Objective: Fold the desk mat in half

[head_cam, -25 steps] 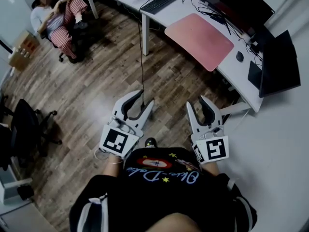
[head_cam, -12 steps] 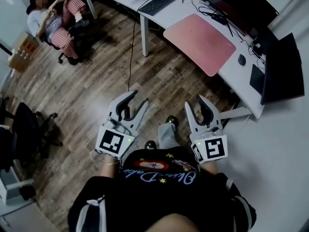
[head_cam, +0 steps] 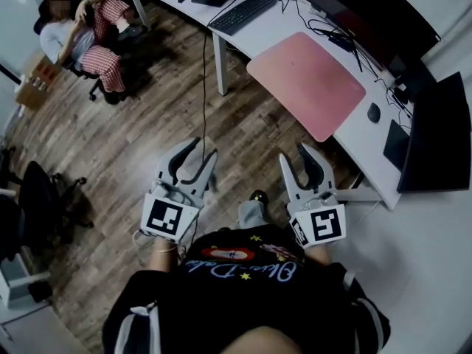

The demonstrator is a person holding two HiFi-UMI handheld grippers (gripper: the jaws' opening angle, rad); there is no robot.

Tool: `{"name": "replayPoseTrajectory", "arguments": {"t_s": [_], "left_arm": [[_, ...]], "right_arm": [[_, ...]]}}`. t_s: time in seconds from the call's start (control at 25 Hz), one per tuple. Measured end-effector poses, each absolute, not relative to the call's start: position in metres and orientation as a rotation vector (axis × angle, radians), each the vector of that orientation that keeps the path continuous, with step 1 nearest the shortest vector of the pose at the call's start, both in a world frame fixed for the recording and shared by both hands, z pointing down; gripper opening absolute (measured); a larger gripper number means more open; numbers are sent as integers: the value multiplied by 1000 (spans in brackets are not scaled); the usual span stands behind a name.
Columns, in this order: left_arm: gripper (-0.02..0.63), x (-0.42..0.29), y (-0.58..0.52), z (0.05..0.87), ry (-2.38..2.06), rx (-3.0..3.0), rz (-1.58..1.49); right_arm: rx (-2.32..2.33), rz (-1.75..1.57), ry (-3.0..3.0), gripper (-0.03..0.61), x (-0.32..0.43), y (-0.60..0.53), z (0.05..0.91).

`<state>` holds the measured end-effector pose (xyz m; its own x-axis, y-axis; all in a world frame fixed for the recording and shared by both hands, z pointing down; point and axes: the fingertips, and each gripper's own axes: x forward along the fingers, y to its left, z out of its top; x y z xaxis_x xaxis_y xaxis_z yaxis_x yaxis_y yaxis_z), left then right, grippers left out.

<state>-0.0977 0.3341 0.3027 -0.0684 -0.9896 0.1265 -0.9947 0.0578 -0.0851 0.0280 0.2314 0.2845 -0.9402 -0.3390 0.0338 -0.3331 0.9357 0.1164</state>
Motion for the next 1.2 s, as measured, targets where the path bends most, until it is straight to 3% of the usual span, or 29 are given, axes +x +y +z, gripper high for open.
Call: {"name": "replayPoseTrajectory", "arguments": {"t_s": [0.56,0.96,1.2], "left_arm": [[131,-105,191,337,-2184,2105,342],[165,-119,120,375,-2101,2145,555],[223,-148,78,419,-2013,2151,790]], "right_arm": [[689,-148,-2965,135,53,89,305],[846,-78,-2807,143,75,39,342],[981,-94,-2711,143,72,21,358]]}}
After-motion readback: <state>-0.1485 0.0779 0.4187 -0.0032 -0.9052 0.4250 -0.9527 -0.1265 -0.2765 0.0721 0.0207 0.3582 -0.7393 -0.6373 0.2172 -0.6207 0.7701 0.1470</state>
